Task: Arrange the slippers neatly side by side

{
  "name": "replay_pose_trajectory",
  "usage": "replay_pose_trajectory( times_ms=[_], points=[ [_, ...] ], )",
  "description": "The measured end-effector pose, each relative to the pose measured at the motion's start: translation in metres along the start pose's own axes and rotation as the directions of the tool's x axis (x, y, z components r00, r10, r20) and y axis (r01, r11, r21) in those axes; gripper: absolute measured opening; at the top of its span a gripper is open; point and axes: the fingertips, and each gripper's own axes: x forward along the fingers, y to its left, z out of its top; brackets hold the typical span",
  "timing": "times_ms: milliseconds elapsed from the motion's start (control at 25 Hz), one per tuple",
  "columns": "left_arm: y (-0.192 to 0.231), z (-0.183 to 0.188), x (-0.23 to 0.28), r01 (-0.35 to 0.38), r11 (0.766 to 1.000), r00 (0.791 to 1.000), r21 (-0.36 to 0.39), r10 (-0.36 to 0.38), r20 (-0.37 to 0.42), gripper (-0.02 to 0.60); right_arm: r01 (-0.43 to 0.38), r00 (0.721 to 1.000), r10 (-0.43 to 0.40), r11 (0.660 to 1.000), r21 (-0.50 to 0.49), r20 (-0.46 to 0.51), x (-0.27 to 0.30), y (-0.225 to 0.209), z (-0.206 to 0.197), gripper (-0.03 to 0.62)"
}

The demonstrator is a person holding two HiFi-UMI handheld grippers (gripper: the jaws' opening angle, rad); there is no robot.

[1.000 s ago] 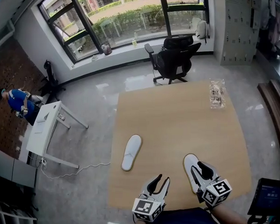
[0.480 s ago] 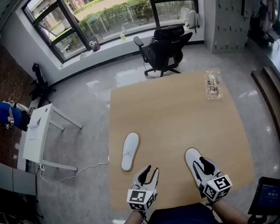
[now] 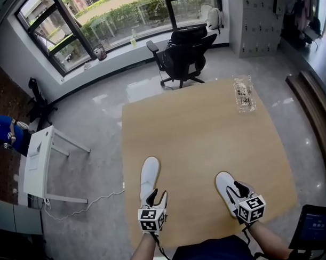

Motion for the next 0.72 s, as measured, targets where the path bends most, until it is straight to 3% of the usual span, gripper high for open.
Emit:
replay_pose_trajectory(
  times_ms=[160,360,720],
  points=[
    [0.032,-0.009,0.018,-0.027,1.0,0.999,-0.001,0.027,-0.047,0.172,0.017,0.997,-0.02,0.999,-0.042,-0.075,0.012,-0.012,-0.029,0.175],
    [0.073,-0.017,0.044,-0.07,0.997,0.993,0.018,0.072,-0.092,0.173,0.047,0.995,-0.058,0.991,-0.129,-0.082,0.025,-0.028,-0.046,0.175],
    [0.13,-0.049,0.082,-0.128,0.992,0.969,0.011,0.127,-0.212,0.195,0.087,0.98,-0.112,0.984,-0.154,-0.162,0.034,-0.045,-0.086,0.176]
  ],
)
